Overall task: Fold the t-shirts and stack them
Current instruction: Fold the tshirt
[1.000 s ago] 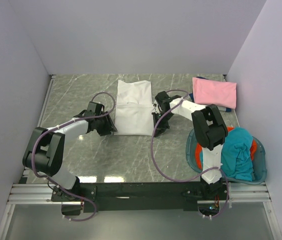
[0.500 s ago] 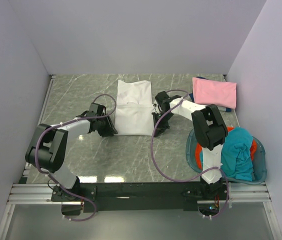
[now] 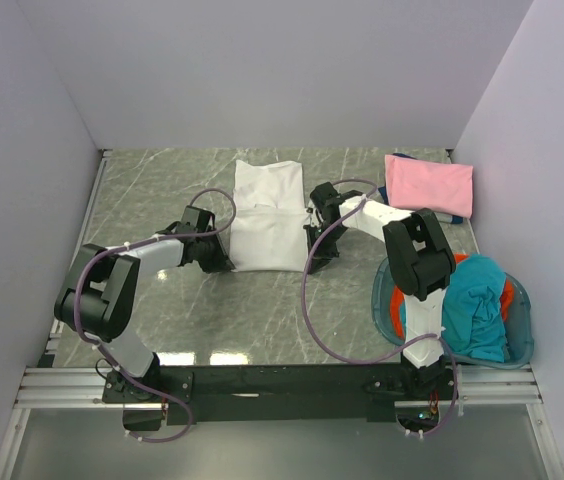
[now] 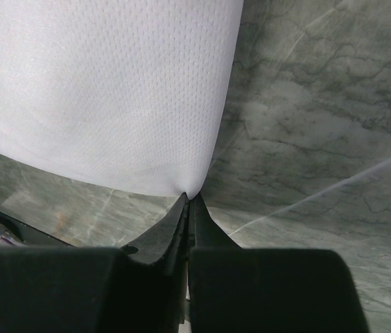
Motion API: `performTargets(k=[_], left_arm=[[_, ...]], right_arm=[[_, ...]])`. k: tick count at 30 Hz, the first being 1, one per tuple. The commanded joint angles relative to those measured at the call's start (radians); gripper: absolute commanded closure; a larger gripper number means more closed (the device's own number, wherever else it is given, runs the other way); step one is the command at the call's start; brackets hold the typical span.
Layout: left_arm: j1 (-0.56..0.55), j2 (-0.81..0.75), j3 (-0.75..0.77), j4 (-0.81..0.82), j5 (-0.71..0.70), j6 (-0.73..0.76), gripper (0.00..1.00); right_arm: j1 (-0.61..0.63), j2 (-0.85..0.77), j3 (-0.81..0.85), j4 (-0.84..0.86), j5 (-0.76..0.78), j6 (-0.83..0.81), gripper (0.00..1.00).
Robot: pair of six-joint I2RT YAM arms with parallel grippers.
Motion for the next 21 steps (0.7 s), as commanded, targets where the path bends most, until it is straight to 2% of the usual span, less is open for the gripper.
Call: performTargets(k=[1, 3, 13, 21], left_arm=[[-0.01, 0.023, -0.011, -0.028, -0.01, 0.013, 0.96], [-0.01, 0.014, -0.01, -0.031, -0.019, 0.015, 1.0], [-0.01, -0.037, -0.042, -0.045, -0.062, -0.005, 1.0], [-0.01, -0.077, -0.059, -0.046, -0.069, -0.013, 1.0]], right_arm=[[0.009, -0.002, 0.02, 0.001, 0.035, 0.0, 1.0], [0.009, -0.007, 0.025, -0.005, 0.05, 0.003, 1.0], [0.001, -0.071, -0.006, -0.016, 0.132, 0.023, 1.0], [-0.008, -0.105, -0.017, -0.013, 0.135, 0.03, 1.0]])
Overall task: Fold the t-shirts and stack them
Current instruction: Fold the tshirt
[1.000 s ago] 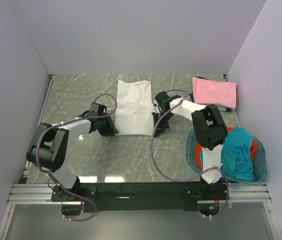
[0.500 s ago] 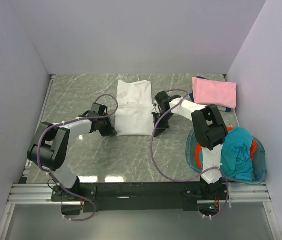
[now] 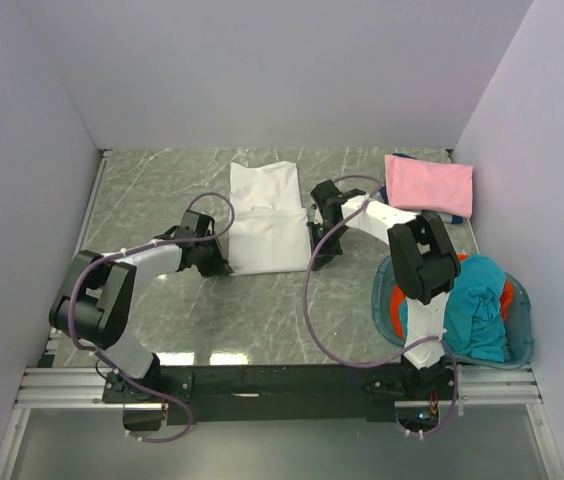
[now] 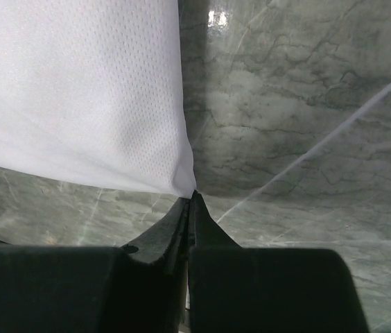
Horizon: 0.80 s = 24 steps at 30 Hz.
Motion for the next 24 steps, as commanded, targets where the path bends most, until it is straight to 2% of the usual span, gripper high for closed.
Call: performTargets(k=[1, 7, 14, 24], left_arm=[[-0.002, -0.034, -0.017, -0.039, -0.036, 0.002, 1.0], [-0.006, -0.074, -0.002, -0.062, -0.022, 0.0, 1.0], [-0.015, -0.166, 0.024, -0.145, 0.006, 0.009, 1.0], [-0.091, -0.304, 0.042, -0.37, 0.012, 0.009, 1.0]], right_arm=[[-0.006, -0.066, -0.009, -0.008, 0.031, 0.007, 1.0], [-0.007, -0.101, -0.021, -0.017, 0.023, 0.007, 1.0], [-0.004, -0.213, -0.076, -0.029, 0.002, 0.018, 1.0], [0.02, -0.422, -0.193, -0.113, 0.008, 0.024, 1.0]])
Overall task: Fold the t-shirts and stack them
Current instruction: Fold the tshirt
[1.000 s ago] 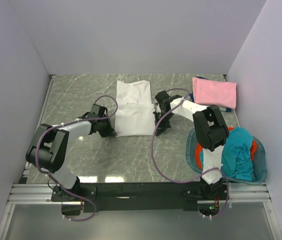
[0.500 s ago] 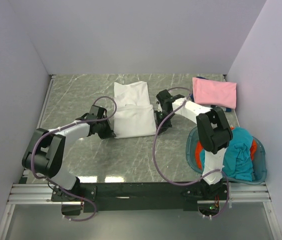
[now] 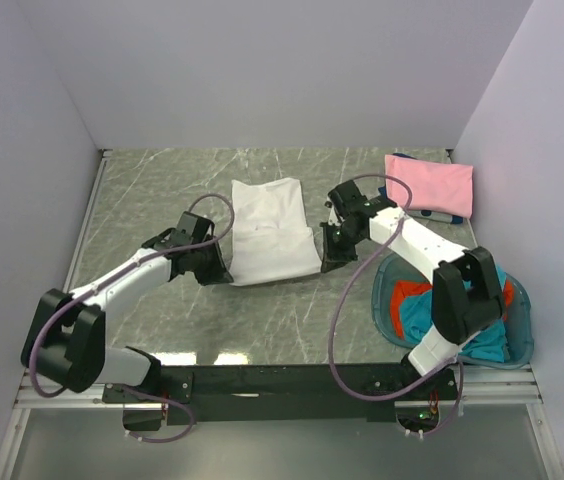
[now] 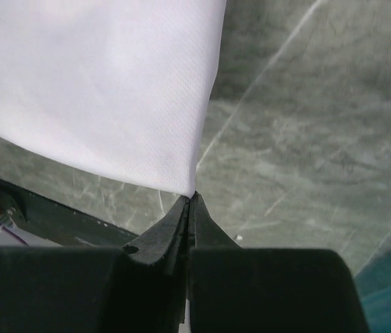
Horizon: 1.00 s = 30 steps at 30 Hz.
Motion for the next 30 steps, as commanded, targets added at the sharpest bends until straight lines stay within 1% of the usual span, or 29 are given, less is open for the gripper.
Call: performTargets(k=[1, 6, 9, 13, 16, 20, 21, 25, 28, 30], left_arm=[[-0.026, -0.109, 0.024, -0.137, -0.007, -0.002, 1.0], [-0.046, -0.221, 0.005, -0.226, 0.014, -0.034, 1.0], [-0.055, -0.283, 0.027, -0.299, 0.028, -0.051, 1.0], [-0.072, -0.364, 0.059, -0.371, 0.062, -0.077, 1.0], [-0.077, -0.389, 0.085, -0.41, 0.082, -0.094, 1.0], [-0.077, -0.375, 0.171, -0.421, 0.074, -0.096, 1.0], [-0.077, -0.363, 0.186, -0.416, 0.07, -0.089, 1.0], [-0.075, -0.259, 0.243, -0.387, 0.062, -0.048, 1.0], [-0.063, -0.202, 0.272, -0.358, 0.045, -0.014, 1.0], [-0.043, -0.177, 0.286, -0.336, 0.063, 0.007, 1.0]], right_arm=[[0.018, -0.099, -0.038, -0.087, 0.028, 0.006, 1.0], [0.048, -0.231, -0.084, -0.145, 0.051, 0.032, 1.0], [0.087, -0.304, -0.105, -0.194, 0.062, 0.067, 1.0], [0.162, -0.398, -0.102, -0.268, 0.079, 0.156, 1.0], [0.18, -0.465, -0.092, -0.302, 0.08, 0.213, 1.0], [0.183, -0.482, -0.024, -0.336, 0.12, 0.241, 1.0], [0.183, -0.478, 0.014, -0.34, 0.126, 0.242, 1.0], [0.173, -0.414, 0.071, -0.33, 0.186, 0.227, 1.0], [0.147, -0.366, 0.096, -0.301, 0.195, 0.21, 1.0], [0.119, -0.341, 0.118, -0.288, 0.2, 0.199, 1.0]])
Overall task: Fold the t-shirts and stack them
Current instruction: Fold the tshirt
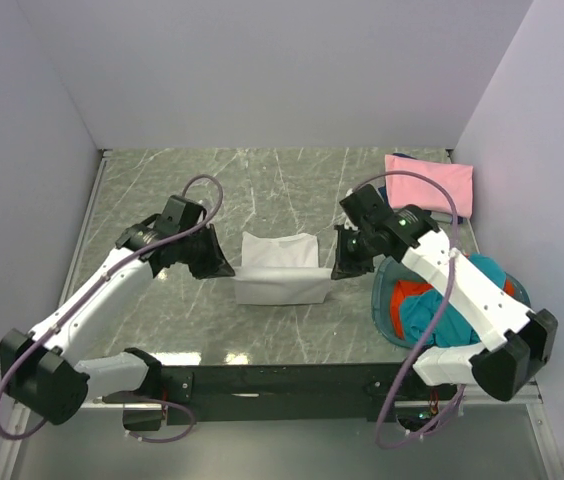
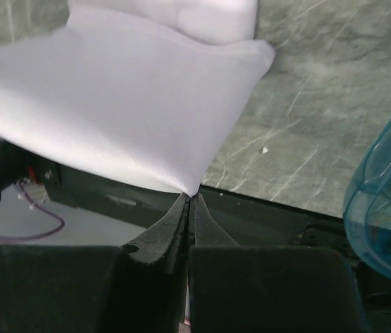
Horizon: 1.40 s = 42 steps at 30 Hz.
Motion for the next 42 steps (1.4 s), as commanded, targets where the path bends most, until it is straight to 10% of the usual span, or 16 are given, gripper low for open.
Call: performTargets(k=[1, 37, 39, 42], left_arm=[[0.045, 0.05, 0.052, 0.05, -0.002, 0.062, 1.0], [0.253, 0.841, 0.574, 0.208, 0.259, 0.22, 1.0], [0.26, 0.872, 0.601, 0.2, 0.245, 0.212, 0.87], [0.275, 0.888, 0.621, 0.229, 0.201, 0.185, 0.46]], right_arm=[[-0.045, 0.055, 0.059, 0.033, 0.054, -0.026, 1.0], [-0.266, 0.811, 0.633, 0.055, -0.006, -0.243, 1.0], [-0.272, 0.848, 0.67, 0.053, -0.034, -0.255, 1.0], [-0.277, 0.926, 0.719, 0.066, -0.086, -0.278, 0.6]])
